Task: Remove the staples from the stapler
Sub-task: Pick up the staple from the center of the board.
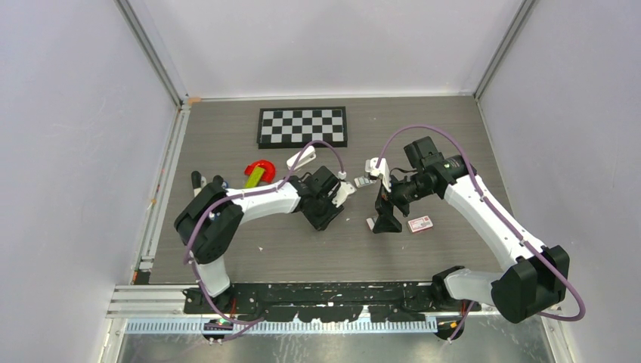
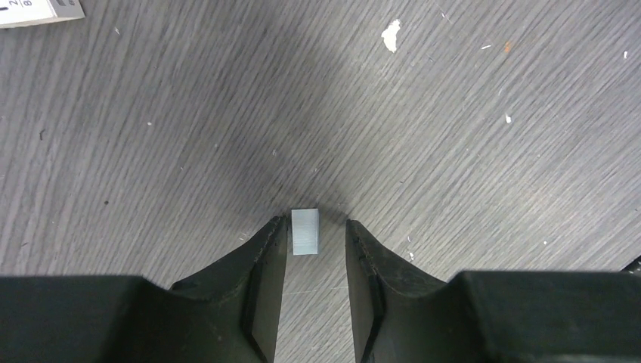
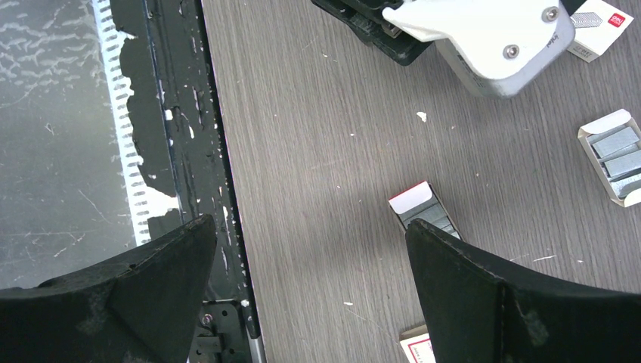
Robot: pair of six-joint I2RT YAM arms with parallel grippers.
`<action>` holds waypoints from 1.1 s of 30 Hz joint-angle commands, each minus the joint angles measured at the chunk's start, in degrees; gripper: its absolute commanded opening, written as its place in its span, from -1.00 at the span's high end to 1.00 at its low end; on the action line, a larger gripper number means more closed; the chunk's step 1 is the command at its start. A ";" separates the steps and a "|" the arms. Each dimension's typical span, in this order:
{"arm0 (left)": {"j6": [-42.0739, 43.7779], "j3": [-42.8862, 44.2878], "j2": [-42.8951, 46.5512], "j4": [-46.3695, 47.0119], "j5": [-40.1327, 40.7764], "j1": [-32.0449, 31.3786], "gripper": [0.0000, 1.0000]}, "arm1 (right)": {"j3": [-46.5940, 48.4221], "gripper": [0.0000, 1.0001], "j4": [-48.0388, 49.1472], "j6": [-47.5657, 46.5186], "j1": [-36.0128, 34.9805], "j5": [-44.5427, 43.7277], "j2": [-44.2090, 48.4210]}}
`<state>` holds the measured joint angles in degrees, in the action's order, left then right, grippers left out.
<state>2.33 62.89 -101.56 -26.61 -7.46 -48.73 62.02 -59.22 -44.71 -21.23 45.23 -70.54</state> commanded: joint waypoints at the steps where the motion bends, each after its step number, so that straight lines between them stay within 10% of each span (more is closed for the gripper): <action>1: 1.36 2.06 -0.11 -0.01 2.33 -0.65 0.30 | 0.29 -0.99 -0.19 -0.73 0.24 0.31 0.09; 33: -1.99 1.54 -1.89 2.81 7.02 -2.07 0.41 | 0.30 -0.99 -0.91 -1.35 0.28 0.87 -0.11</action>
<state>0.45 63.68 -102.63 -25.47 -1.17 -50.33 62.02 -59.72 -45.17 -21.23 45.25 -70.54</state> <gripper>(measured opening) 0.297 0.995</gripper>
